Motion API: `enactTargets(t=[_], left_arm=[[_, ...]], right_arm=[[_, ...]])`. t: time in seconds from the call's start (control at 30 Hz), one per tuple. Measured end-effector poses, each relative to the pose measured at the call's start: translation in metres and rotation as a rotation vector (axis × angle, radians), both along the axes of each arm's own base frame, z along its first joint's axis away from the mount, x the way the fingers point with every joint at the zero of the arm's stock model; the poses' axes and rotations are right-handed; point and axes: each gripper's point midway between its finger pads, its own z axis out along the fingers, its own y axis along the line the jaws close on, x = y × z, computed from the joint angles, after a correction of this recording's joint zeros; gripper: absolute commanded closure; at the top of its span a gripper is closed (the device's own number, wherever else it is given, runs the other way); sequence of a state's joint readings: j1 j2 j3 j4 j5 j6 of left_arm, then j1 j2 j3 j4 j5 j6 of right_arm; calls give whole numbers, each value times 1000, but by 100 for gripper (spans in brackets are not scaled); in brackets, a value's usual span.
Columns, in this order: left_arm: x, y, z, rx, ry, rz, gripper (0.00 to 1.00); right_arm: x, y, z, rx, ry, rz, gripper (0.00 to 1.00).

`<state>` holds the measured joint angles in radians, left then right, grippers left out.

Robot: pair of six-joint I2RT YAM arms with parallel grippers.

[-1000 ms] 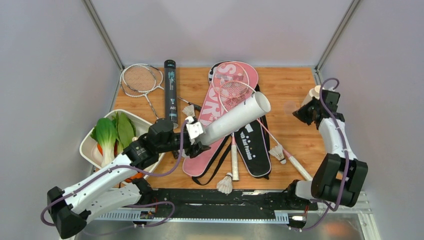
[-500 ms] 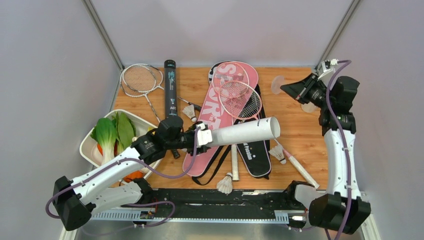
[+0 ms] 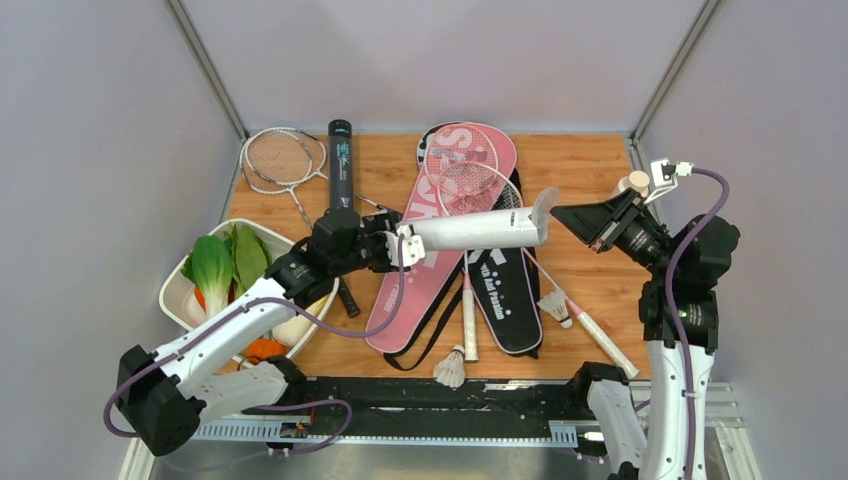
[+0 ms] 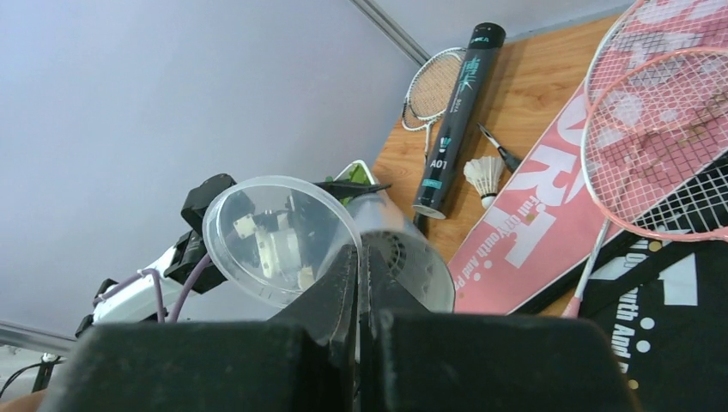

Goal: Pack up the badminton gear
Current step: Close the lid on the shuttle tube.

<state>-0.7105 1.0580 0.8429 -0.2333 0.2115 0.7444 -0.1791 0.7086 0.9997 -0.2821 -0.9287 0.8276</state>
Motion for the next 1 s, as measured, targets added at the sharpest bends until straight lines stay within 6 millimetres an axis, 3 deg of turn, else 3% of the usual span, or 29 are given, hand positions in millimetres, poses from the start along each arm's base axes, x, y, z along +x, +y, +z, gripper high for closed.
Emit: enactTargets(t=[0.17, 0.3, 0.5, 0.7, 1.0], left_arm=[[18, 18, 29, -33, -132, 65, 78], [21, 36, 42, -46, -189, 110, 78], [12, 58, 46, -26, -244, 142, 78], [12, 63, 46, 11, -269, 141, 79], [17, 76, 45, 59, -295, 159, 79]], right_arm=[[-6, 6, 3, 19, 7, 21, 100], [8, 3, 4, 23, 36, 17, 100], [22, 4, 1, 16, 72, 65, 100], [5, 16, 0, 3, 61, 167, 100], [-7, 37, -22, -10, 106, 324, 100]])
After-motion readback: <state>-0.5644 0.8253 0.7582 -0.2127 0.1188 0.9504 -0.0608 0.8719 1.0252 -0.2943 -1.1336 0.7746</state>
